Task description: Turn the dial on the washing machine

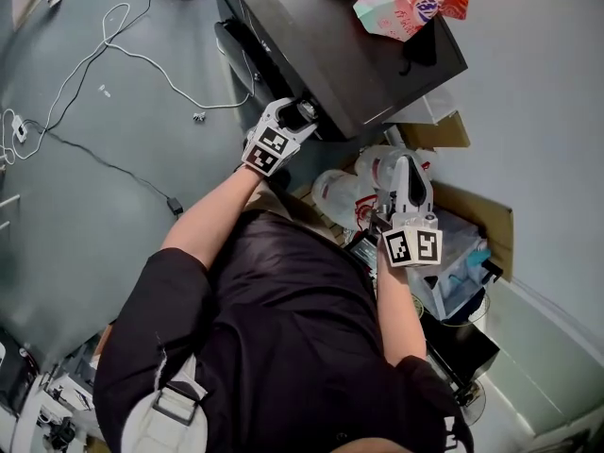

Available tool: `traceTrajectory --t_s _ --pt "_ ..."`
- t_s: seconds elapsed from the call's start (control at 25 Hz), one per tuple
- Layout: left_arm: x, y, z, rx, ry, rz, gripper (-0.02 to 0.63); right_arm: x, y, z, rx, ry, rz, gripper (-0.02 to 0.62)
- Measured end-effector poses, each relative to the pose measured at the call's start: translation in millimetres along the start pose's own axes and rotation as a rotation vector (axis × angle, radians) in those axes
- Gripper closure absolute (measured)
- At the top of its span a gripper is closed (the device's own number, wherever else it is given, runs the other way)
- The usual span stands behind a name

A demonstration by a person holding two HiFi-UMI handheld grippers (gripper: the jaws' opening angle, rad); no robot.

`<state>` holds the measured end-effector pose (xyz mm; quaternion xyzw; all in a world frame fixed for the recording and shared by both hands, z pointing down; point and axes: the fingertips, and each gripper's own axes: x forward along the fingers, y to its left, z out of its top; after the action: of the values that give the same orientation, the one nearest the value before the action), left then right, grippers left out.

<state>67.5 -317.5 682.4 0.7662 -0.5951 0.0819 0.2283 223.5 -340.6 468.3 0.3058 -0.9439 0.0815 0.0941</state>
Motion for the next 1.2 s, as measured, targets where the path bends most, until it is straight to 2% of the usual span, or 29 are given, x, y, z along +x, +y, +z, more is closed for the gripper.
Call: traceTrajectory --t_s 0.36,1.2 --pt "-0.3 2.6 0.3 -0.244 -0.03 -0.047 0.341 -1.5 -5.1 -4.7 0.002 0.015 0.0 0.594" --pt "-2.3 6.5 -1.1 -0.498 -0.093 -0.101 0.342 0.3 -4.5 -13.9 0.05 0.042 0.018 0.594"
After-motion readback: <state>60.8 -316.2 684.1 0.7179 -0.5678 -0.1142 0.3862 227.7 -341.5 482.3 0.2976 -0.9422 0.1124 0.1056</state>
